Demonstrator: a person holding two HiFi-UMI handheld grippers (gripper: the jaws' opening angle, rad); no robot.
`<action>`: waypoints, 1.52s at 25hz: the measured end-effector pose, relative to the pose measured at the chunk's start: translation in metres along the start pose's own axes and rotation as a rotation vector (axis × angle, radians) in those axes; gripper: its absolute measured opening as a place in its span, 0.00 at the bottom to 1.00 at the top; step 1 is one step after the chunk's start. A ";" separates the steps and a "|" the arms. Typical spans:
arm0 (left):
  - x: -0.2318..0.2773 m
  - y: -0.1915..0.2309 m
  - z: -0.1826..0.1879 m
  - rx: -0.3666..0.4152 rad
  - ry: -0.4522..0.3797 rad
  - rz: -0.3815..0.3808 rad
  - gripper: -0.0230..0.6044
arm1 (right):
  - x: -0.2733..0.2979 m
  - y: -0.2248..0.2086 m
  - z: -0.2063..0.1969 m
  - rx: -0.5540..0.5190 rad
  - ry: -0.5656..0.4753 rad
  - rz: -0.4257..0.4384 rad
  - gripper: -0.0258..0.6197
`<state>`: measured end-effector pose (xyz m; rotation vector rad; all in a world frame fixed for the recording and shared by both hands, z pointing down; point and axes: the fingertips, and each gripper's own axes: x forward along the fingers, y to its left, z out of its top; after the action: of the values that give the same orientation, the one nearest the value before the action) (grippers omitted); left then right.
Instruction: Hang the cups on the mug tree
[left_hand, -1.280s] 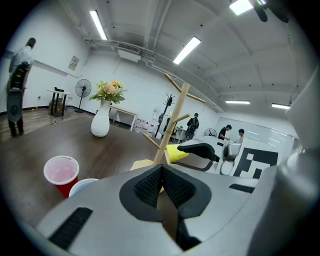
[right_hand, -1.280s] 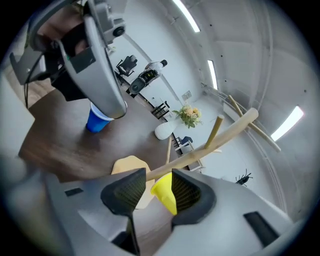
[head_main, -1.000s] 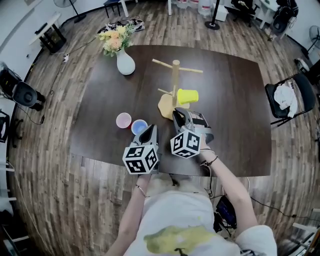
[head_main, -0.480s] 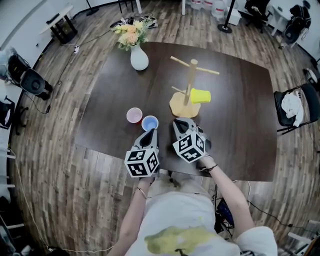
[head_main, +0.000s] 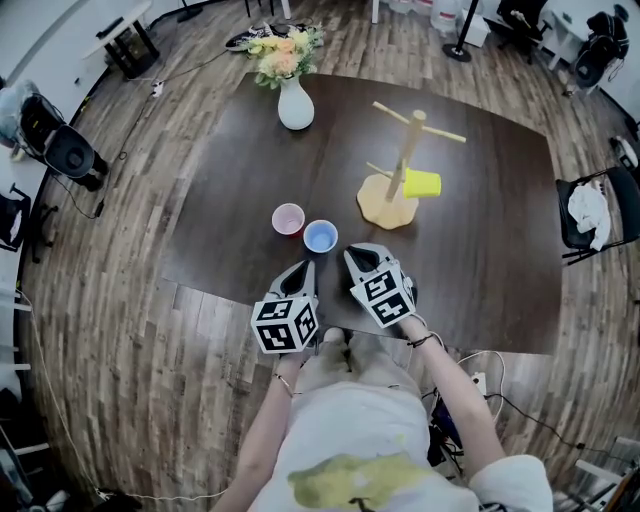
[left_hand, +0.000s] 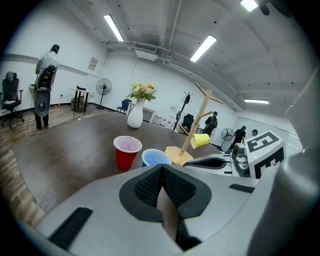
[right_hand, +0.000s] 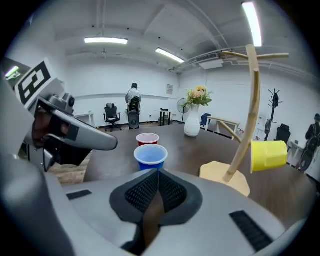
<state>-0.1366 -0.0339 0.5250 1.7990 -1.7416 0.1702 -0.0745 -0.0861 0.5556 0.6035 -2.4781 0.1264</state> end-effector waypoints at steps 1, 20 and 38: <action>-0.002 0.002 -0.001 -0.001 0.005 -0.004 0.06 | 0.001 0.004 0.000 0.019 -0.004 0.005 0.07; -0.016 0.036 -0.013 -0.017 0.042 -0.031 0.06 | 0.039 0.022 -0.015 0.107 0.019 -0.048 0.29; -0.010 0.056 -0.018 -0.086 0.063 0.041 0.06 | 0.090 0.020 -0.002 0.109 -0.004 -0.020 0.57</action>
<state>-0.1848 -0.0129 0.5532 1.6794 -1.7163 0.1648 -0.1480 -0.1030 0.6086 0.6743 -2.4809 0.2539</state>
